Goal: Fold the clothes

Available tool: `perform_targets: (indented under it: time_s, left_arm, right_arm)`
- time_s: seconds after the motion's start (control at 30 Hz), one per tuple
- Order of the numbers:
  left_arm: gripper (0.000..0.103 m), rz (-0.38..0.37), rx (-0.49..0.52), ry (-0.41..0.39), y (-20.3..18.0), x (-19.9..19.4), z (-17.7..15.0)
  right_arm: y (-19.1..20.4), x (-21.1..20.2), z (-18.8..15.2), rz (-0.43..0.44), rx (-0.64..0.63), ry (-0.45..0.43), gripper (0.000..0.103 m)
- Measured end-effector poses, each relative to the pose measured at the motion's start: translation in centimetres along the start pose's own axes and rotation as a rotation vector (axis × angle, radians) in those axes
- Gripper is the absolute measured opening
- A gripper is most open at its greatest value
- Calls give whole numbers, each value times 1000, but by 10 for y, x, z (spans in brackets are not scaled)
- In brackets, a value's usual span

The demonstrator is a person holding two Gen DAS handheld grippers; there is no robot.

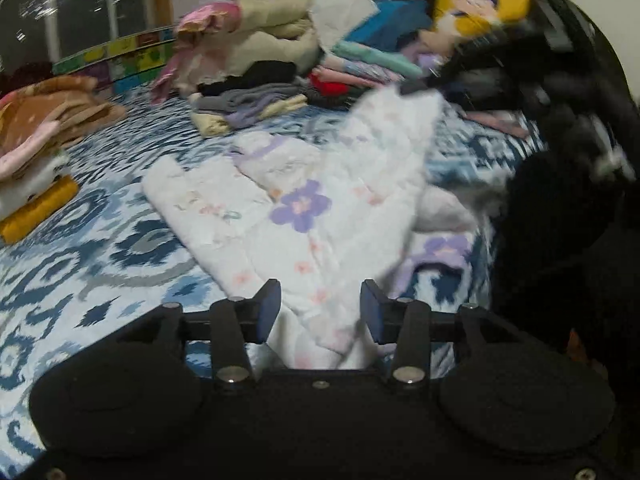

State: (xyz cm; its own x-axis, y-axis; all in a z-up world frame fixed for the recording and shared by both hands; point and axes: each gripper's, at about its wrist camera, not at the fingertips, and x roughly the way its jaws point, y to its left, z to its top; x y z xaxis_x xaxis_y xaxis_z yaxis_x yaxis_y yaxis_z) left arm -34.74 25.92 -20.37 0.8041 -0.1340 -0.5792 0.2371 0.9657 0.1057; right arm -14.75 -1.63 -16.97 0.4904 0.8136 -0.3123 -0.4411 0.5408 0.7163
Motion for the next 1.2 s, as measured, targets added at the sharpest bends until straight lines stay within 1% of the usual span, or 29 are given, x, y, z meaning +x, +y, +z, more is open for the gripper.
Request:
perform_targets:
  time_s: [0.17, 0.27, 0.3, 0.37, 0.43, 0.53, 0.7, 0.73, 0.77, 0.83, 0.87, 0.9, 0.97, 1.03, 1.1, 1.2]
  left_arm:
    - [43, -25, 86, 3, -15, 4, -4]
    - [42, -19, 69, 24, -14, 11, -6]
    - [36, -23, 47, 30, -10, 13, -6]
    - [32, -44, -7, 35, -1, 14, -7]
    - [31, -77, -61, 26, 8, 11, -8]
    - [30, -108, -124, 13, 20, 10, -11]
    - [30, -150, -208, 6, 37, 8, -13]
    - [30, -147, -222, 7, 40, 8, -14]
    - [30, -136, -237, 15, 44, 8, -15]
    - [37, -128, -274, 23, 53, 8, -18]
    - [43, -125, -290, 20, 56, 7, -19]
    - [43, -127, -306, 14, 60, 6, -20]
    - [43, -133, -335, -7, 67, 2, -21]
    - [43, -137, -367, -27, 75, -3, -22]
    - [43, -140, -398, -44, 82, -6, -23]
    - [44, -153, -462, -69, 96, -6, -22]
  right_arm:
    - [26, 15, 15, -34, -50, 30, 14]
    - [43, 30, 23, -42, -85, 48, 14]
    - [49, 37, 26, -45, -96, 56, 14]
    - [60, 50, 30, -46, -121, 70, 14]
    - [73, 67, 34, -44, -153, 85, 14]
    - [91, 96, 38, -46, -197, 117, 14]
    - [116, 147, 39, -93, -262, 179, 14]
    - [120, 158, 38, -102, -269, 191, 15]
    - [121, 168, 37, -110, -269, 205, 18]
    - [124, 190, 35, -129, -268, 230, 19]
    - [123, 201, 33, -139, -267, 238, 22]
    - [122, 208, 31, -141, -260, 244, 26]
    - [120, 218, 30, -124, -240, 249, 41]
    - [120, 217, 31, -90, -228, 236, 43]
    - [121, 206, 35, -61, -241, 194, 49]
    - [118, 184, 36, -19, -254, 167, 50]
